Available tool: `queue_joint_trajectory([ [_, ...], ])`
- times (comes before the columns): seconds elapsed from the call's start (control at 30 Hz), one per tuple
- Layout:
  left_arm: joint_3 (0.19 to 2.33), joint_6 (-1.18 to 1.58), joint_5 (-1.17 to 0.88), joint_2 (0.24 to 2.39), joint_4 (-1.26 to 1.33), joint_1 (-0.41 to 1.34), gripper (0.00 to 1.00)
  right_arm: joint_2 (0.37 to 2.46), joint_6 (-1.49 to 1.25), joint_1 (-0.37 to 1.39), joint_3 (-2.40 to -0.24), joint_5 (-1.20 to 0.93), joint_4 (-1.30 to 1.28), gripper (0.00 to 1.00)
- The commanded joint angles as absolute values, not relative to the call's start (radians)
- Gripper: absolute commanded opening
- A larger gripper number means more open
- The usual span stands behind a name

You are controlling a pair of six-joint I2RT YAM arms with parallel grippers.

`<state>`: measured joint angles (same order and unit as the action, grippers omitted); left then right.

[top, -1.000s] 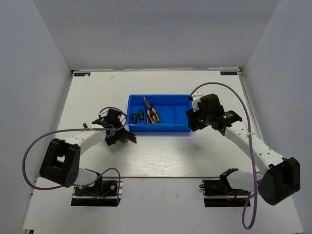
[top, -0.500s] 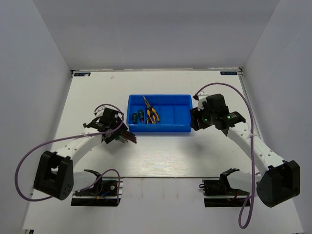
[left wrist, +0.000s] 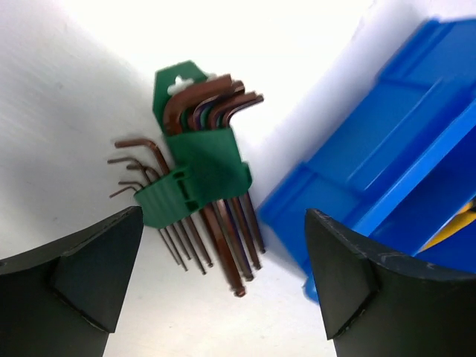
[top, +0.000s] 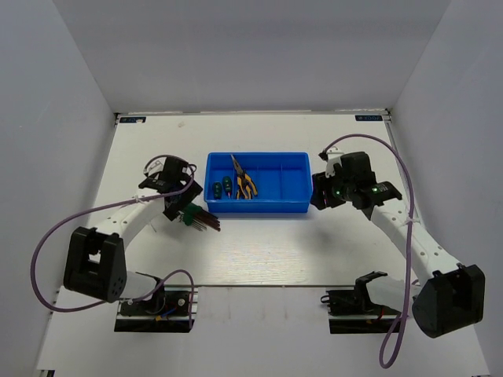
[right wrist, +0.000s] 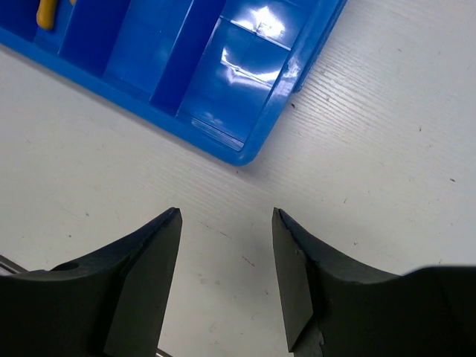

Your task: Sort the tools into containers

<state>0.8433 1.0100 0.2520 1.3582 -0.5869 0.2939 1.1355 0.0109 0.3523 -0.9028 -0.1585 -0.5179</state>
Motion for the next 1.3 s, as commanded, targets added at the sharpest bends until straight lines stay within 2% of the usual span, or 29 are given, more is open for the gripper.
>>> queue_joint_trajectory([
  [0.0, 0.894, 1.042, 0.261, 1.382, -0.647, 0.268, 1.00, 1.108, 0.008, 0.334, -0.896, -0.179, -0.488, 0.58],
  [0.17, 0.920, 1.042, 0.226, 1.430, -0.647, 0.233, 1.00, 1.098, 0.008, 0.319, -0.894, -0.186, -0.485, 0.58],
  [0.57, 1.169, 0.896, 0.245, 1.670, -0.782, 0.137, 1.00, 1.075, -0.021, 0.284, -0.887, -0.209, -0.485, 0.58],
  [1.17, 1.112, 0.792, 0.140, 1.724, -0.703, 0.156, 0.98, 1.066, -0.026, 0.255, -0.887, -0.233, -0.485, 0.58],
  [1.27, 1.101, 0.779, 0.129, 1.733, -0.692, 0.156, 0.95, 1.068, -0.029, 0.245, -0.885, -0.236, -0.485, 0.58],
])
